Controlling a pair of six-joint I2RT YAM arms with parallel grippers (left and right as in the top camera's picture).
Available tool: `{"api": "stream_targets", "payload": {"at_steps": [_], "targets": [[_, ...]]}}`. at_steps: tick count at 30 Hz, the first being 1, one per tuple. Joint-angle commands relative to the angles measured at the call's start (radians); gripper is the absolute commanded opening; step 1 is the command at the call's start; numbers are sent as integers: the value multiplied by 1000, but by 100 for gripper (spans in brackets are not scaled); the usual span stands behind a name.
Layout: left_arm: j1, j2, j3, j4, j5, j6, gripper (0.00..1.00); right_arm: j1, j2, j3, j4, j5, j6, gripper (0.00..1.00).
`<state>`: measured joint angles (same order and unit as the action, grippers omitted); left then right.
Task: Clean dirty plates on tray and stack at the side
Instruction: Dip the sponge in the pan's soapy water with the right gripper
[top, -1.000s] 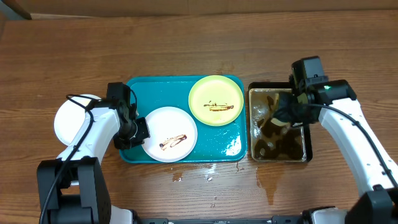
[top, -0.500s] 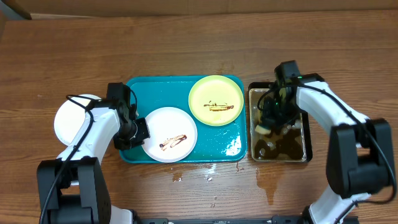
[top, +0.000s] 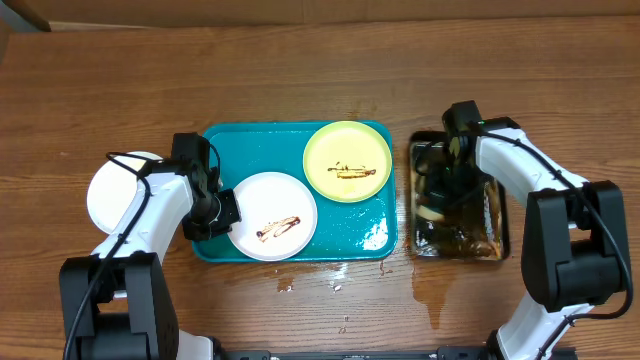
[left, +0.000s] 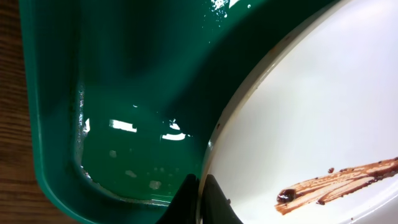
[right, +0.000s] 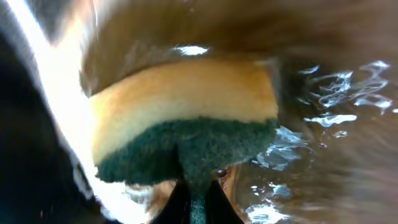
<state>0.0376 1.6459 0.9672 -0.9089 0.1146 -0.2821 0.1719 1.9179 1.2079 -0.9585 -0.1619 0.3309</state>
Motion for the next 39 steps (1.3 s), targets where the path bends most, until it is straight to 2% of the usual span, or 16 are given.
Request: {"api": "stream_targets", "payload": {"at_steps": [1,6,15,25,39], "targets": [[-5,-3,-12,-2,-21,-10,4,78,35,-10,-16,-13,-48,4],[-5,-3,-12,-2,-21,-10,4,103,35,-9,-30,127,-40,4],[-5,-3,-12,4,-21,-10,4,74,19,49,-60,115,-41,4],[-5,-3,-12,5,-21,-10,4,76,-136,93,-88,48,-39,4],[-5,-3,-12,5,-18,-10,4,76,-186,92,-148,124,-18,4]]}}
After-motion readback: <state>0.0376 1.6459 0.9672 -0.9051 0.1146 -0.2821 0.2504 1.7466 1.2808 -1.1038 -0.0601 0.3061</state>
